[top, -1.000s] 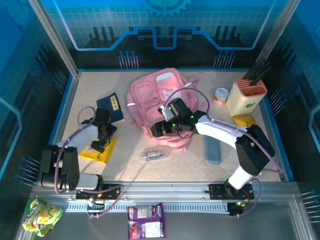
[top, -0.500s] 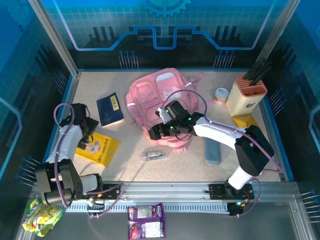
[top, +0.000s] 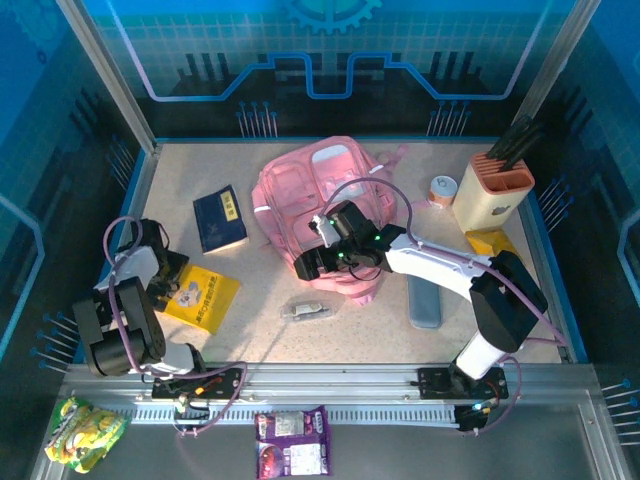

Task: Pack the student bag

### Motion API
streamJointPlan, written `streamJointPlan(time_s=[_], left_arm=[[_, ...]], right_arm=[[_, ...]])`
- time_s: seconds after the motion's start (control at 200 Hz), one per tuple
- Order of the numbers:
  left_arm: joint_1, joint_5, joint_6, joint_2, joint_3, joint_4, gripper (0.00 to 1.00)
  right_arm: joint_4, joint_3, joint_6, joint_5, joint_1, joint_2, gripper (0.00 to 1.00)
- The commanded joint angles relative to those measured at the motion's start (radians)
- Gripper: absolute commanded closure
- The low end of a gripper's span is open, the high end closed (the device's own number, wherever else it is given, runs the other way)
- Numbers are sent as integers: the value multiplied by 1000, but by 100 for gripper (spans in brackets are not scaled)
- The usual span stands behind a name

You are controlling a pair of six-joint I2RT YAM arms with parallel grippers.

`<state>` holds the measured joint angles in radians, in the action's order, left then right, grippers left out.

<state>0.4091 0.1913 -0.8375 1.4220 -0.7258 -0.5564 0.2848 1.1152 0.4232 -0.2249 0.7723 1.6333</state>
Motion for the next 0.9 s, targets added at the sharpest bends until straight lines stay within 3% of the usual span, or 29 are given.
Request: streamJointPlan(time_s=[0.0, 0.36, 0.485, 0.65, 0.895], left_arm=[[-61, -53, -2, 9, 44, 84, 1], [-414, -137, 20, 50, 23, 184, 6], [-440, -166, 83, -12, -3, 169, 6], [-439, -52, 113, -151, -8, 26, 3], [-438, -66, 1, -404, 108, -56, 1]], right_arm=[[43, 42, -21, 31, 11, 30, 7], [79, 67, 4, 42, 12, 39, 7], [92, 92, 62, 3, 17, 48, 9], [118, 159, 101, -7, 72, 84, 18], [172, 347, 67, 9, 147, 251, 26]])
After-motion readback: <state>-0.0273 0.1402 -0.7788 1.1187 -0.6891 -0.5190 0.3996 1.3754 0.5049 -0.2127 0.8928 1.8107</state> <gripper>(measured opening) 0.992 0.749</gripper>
